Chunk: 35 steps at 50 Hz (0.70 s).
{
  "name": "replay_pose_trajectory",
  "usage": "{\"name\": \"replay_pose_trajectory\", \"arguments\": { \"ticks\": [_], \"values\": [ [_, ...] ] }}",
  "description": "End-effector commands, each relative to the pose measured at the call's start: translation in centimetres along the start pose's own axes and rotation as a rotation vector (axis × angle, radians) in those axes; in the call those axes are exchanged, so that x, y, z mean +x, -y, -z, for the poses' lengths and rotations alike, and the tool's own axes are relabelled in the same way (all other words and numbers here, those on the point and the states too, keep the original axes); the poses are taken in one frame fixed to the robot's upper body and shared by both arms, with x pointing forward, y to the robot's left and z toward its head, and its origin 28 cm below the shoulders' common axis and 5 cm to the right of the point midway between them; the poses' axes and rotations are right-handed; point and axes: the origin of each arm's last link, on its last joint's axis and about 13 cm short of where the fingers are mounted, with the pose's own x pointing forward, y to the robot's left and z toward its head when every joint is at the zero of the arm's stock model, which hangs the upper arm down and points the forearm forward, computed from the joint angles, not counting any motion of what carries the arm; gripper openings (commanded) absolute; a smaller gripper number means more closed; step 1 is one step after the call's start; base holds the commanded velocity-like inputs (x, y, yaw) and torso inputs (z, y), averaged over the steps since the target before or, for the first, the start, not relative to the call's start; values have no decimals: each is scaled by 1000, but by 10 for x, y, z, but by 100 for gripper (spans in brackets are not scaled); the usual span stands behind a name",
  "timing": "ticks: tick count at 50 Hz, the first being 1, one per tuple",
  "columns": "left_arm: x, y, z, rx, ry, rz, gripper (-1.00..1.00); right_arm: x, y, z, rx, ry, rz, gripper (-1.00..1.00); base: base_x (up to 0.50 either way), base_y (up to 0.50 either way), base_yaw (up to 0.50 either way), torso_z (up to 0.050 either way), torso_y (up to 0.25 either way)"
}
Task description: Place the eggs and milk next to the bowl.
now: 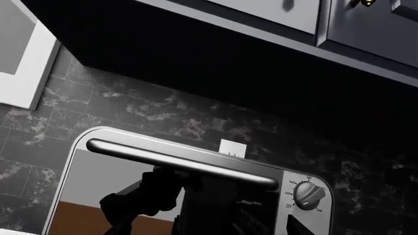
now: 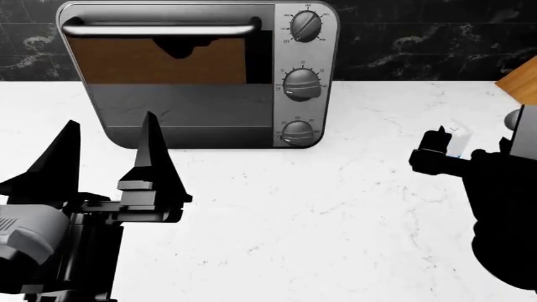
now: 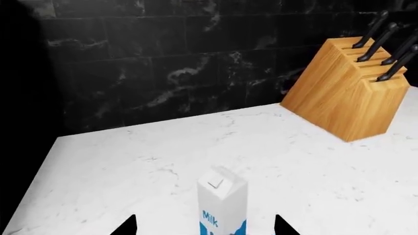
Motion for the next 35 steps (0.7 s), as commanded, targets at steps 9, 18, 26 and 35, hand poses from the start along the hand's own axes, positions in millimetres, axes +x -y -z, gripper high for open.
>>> {"name": "replay_pose_trajectory", "arguments": {
  "ticks": [9, 18, 26, 35],
  "values": [
    [1, 0, 1, 0, -3, -2, 100, 31, -1, 7, 15, -34, 45, 100, 0, 0, 0, 0, 0],
    [2, -1, 2, 3, -7, -5, 100, 46, -3, 11, 8, -45, 67, 100, 0, 0, 0, 0, 0],
    [2, -2, 3, 5, -8, -8, 100, 55, -5, 16, 11, -53, 76, 100, 0, 0, 0, 0, 0],
    [3, -3, 6, 9, -15, -11, 100, 67, -7, 20, -1, -69, 79, 100, 0, 0, 0, 0, 0]
  ]
}}
